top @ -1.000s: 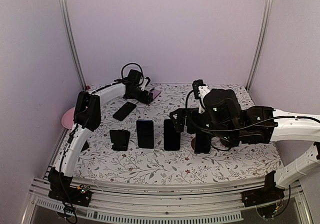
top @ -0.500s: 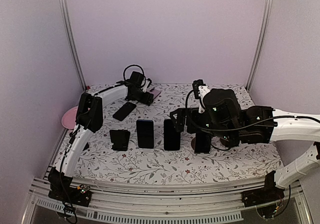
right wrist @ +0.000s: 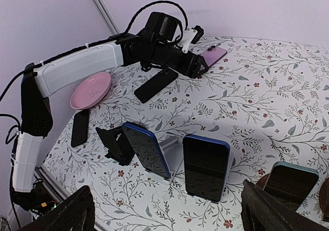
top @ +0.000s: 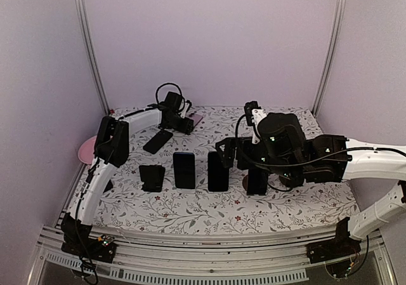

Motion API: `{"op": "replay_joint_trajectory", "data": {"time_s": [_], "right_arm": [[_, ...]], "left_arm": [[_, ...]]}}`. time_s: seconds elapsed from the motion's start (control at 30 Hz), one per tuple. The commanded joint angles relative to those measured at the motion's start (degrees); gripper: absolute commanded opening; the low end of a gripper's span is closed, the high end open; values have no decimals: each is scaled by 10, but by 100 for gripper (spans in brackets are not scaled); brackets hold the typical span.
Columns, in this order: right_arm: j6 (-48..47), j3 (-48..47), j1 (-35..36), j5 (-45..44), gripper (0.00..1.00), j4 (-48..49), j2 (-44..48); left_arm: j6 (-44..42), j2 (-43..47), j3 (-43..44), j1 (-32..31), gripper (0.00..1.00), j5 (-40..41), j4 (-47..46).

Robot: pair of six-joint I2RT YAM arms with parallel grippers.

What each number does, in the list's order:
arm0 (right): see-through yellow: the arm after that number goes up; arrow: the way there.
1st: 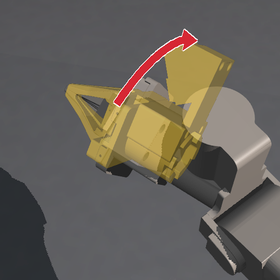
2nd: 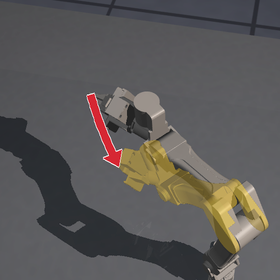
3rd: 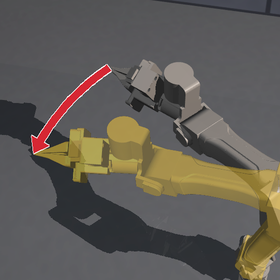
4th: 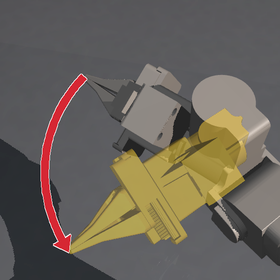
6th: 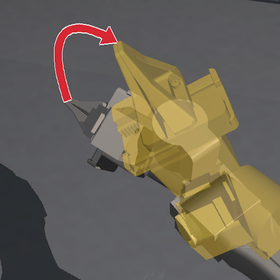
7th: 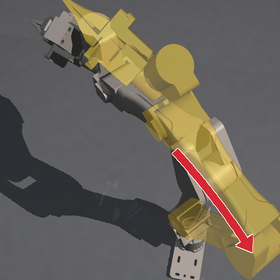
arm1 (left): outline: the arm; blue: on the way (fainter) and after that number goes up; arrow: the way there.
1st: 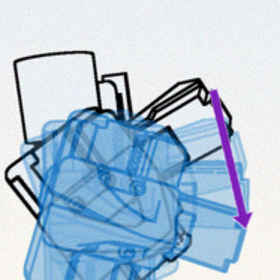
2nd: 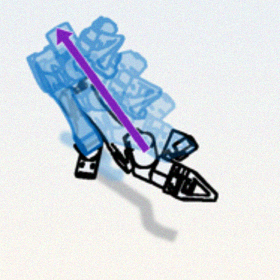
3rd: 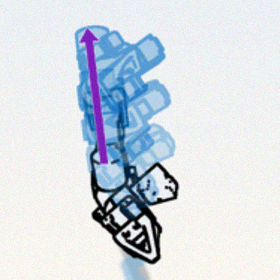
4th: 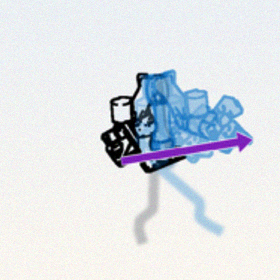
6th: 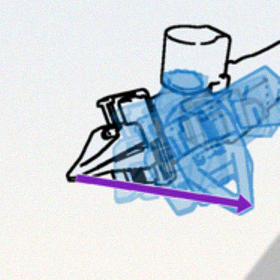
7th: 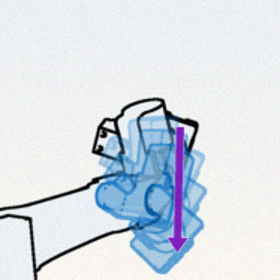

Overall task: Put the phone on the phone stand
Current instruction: Move the phone to the center of the board.

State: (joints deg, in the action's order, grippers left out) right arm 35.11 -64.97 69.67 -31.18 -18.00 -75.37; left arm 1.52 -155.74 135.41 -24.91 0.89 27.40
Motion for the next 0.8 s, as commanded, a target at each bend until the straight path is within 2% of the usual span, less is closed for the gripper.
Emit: {"op": "replay_joint_trajectory", "data": {"time_s": [0.0, 0.43, 0.7, 0.77], "right_arm": [[6, 6, -3, -4, 99, 6, 14], [7, 28, -3, 18, 99, 39, 25], [5, 34, -2, 38, 99, 57, 26], [6, 36, -1, 40, 99, 62, 26]], "left_arm": [[21, 33, -79, 2, 62, 19, 41], [42, 181, -353, 16, 61, 26, -47], [48, 238, -461, 54, 59, 36, -64], [55, 256, -485, 64, 58, 16, -67]]}}
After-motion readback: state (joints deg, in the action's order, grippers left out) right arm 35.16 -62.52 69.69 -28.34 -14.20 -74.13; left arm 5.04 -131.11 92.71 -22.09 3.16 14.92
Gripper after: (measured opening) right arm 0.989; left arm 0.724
